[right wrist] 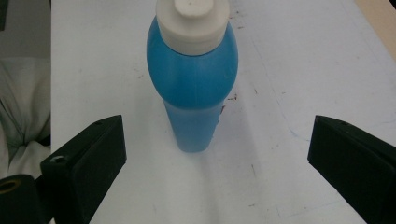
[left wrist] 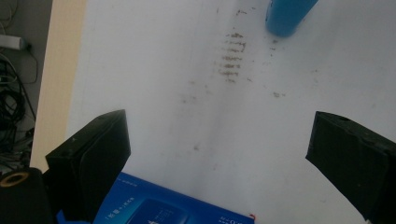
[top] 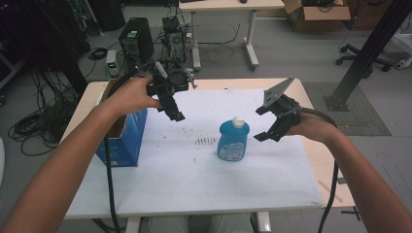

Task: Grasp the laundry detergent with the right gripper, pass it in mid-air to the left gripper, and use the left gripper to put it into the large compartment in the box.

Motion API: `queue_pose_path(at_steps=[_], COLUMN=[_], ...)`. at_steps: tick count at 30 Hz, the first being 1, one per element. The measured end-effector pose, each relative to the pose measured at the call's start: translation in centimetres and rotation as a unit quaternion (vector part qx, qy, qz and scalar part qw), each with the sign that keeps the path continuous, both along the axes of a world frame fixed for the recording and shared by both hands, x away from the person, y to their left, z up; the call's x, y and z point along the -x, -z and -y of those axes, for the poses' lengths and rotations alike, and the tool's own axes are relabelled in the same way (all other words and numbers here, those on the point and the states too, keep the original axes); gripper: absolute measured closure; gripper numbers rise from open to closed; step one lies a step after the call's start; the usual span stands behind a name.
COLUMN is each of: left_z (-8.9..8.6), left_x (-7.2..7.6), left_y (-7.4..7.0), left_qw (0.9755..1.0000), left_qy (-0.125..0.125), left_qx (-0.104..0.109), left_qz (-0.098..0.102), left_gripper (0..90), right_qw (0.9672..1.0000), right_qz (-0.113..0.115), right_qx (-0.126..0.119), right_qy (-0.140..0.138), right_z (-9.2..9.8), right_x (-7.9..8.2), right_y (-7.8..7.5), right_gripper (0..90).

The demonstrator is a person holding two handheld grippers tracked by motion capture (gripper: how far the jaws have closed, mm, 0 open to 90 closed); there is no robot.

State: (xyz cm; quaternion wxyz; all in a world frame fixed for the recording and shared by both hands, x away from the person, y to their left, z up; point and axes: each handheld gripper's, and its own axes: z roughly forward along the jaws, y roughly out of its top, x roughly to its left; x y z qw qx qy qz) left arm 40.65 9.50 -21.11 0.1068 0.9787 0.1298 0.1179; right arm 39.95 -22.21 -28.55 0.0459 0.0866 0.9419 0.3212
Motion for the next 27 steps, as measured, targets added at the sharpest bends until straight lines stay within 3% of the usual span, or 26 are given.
queue_pose_path(at_steps=[27], left_z=[0.3], left_x=[-0.2], left_y=[0.1], left_qw=[1.0000], left_qy=[-0.003], left_qx=[0.001], left_qz=[0.003], left_gripper=[6.1], right_qw=[0.9964], right_qz=[-0.006], right_qx=[-0.084], right_qy=[0.008], right_z=[1.4], right_x=[0.3], right_y=[3.3], right_gripper=[3.5])
